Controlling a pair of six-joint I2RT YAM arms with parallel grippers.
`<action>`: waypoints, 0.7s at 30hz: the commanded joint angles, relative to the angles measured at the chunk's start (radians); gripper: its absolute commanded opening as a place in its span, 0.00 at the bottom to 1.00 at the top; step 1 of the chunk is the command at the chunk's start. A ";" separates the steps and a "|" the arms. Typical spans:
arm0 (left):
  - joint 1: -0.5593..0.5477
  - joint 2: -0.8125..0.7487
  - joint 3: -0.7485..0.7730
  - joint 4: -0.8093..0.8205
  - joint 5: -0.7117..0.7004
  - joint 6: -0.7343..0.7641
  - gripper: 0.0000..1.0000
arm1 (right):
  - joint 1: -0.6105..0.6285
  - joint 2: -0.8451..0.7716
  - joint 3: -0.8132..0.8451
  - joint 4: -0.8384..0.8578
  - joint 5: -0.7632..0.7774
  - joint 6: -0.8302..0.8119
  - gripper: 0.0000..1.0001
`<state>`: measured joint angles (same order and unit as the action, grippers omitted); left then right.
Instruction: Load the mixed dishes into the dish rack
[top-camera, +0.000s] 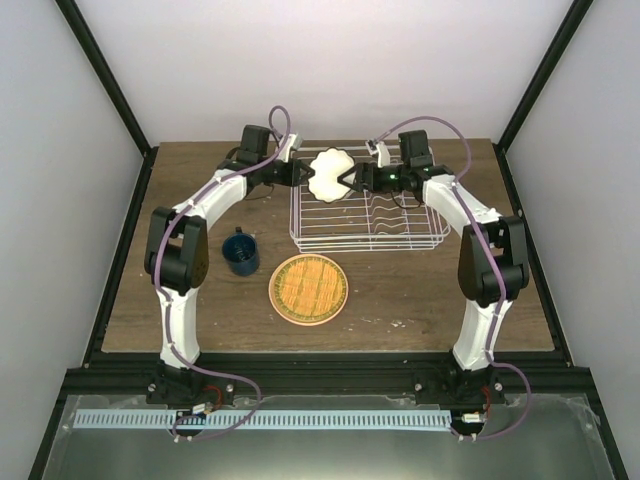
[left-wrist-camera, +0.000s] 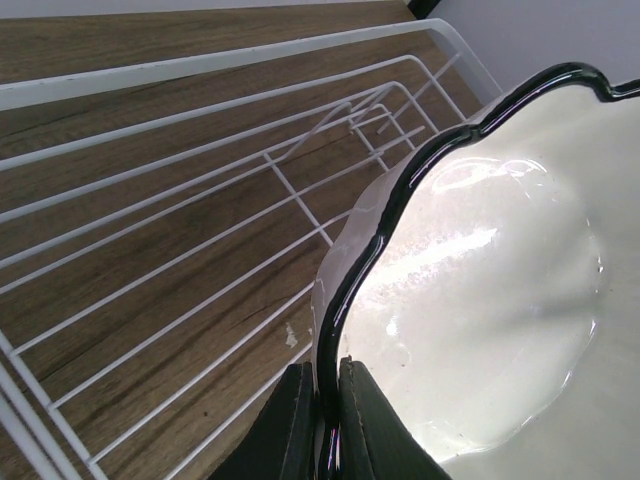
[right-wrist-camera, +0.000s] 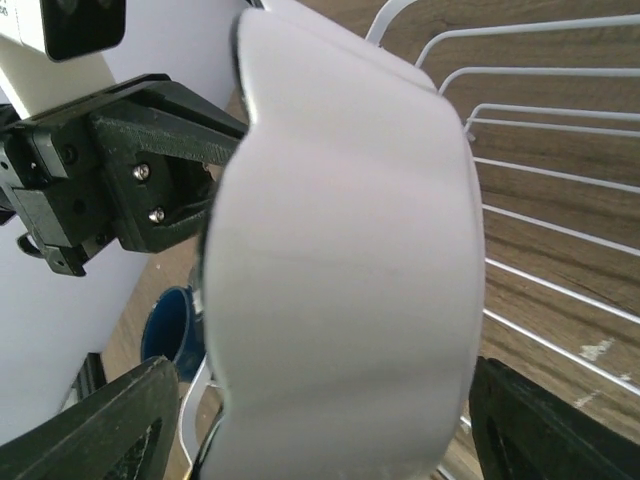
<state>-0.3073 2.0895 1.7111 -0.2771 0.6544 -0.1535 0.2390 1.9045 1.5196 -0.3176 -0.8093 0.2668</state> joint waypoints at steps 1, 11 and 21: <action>0.000 -0.069 0.009 0.098 0.104 -0.024 0.00 | 0.001 0.001 -0.024 0.078 -0.076 0.035 0.77; 0.000 -0.068 -0.023 0.134 0.134 -0.044 0.00 | 0.002 -0.003 -0.037 0.119 -0.135 0.047 0.26; 0.004 -0.077 -0.047 0.127 0.128 -0.041 0.37 | 0.001 -0.029 -0.039 0.101 -0.078 0.027 0.20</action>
<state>-0.3061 2.0754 1.6657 -0.1959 0.7433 -0.1909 0.2344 1.9049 1.4696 -0.2470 -0.8707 0.3264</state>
